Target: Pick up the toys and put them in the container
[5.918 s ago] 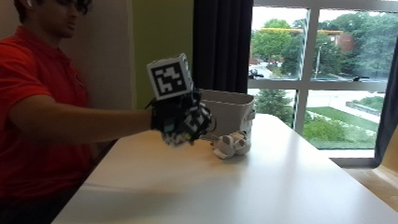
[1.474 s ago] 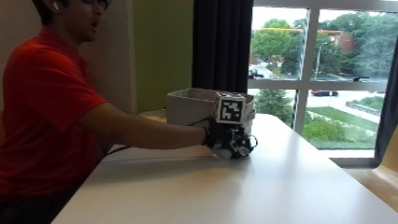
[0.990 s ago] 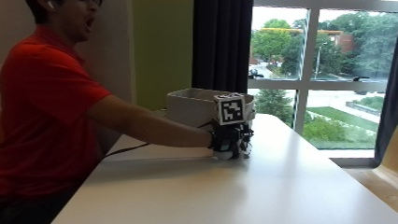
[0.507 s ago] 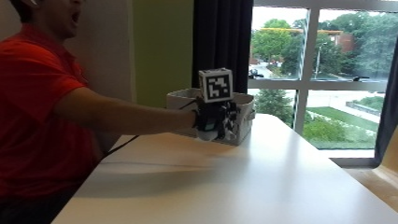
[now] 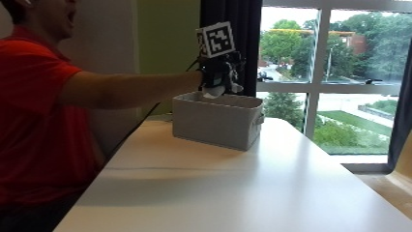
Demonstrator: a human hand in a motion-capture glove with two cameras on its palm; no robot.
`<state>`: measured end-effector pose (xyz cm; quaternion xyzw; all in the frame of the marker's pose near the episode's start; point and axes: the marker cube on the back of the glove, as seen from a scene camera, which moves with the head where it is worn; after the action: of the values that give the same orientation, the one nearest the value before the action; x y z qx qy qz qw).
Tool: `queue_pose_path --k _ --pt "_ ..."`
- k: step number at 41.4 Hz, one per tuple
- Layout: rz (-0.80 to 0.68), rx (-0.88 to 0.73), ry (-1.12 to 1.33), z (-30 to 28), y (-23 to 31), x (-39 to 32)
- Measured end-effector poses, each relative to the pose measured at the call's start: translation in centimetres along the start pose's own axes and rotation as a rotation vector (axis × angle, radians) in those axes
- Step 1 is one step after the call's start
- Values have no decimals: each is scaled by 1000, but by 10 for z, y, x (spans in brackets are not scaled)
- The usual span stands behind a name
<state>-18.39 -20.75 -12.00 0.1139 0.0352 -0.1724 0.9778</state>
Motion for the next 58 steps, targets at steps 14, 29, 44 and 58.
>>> queue_pose_path --k 14,29,44,58 --pt "-54 48 -35 -42 -42 -75" --pt "-176 26 -65 -37 -67 -174" --pt "-220 -237 -19 -16 -54 -187" --pt "-202 -292 -96 -2 -20 -146"
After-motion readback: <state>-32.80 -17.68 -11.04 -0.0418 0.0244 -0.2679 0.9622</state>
